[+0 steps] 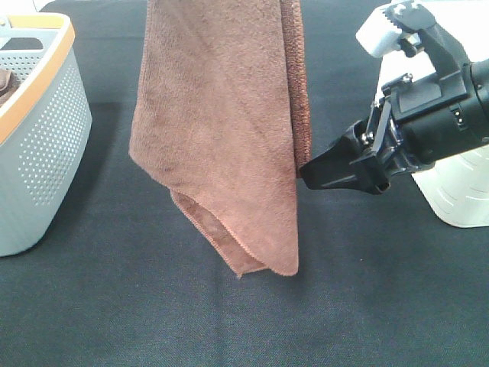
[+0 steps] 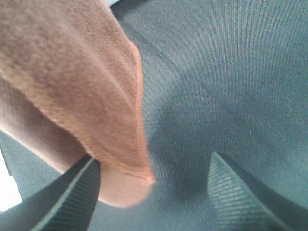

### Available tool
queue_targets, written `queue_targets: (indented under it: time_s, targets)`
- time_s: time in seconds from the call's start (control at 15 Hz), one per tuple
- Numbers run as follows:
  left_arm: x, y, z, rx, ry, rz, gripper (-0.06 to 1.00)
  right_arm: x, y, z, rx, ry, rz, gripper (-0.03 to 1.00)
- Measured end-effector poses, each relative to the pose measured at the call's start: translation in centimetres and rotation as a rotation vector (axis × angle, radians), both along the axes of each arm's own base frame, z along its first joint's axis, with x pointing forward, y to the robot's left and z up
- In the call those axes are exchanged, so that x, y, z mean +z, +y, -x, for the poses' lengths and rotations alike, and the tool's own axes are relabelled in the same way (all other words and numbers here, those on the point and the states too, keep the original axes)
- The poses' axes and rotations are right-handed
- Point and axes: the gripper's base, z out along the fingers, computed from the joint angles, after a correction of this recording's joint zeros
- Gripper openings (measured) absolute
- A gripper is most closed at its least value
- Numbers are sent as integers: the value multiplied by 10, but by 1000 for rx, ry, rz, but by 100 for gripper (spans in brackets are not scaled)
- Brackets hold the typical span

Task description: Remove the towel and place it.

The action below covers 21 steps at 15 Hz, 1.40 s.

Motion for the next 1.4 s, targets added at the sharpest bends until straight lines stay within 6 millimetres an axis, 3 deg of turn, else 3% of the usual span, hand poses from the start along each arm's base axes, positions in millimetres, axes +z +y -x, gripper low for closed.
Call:
queue_targets:
  time_s: [0.47,0.93,1.4]
  targets:
    - [0,0,0,0,0,0,0,6,5,-2,41,-78,-70,60]
    - [0,0,0,0,0,0,0,-7,10,-11,36,-40,-93,57]
    - [0,0,0,0,0,0,0,-8,13,-15,39,-61,-127,28]
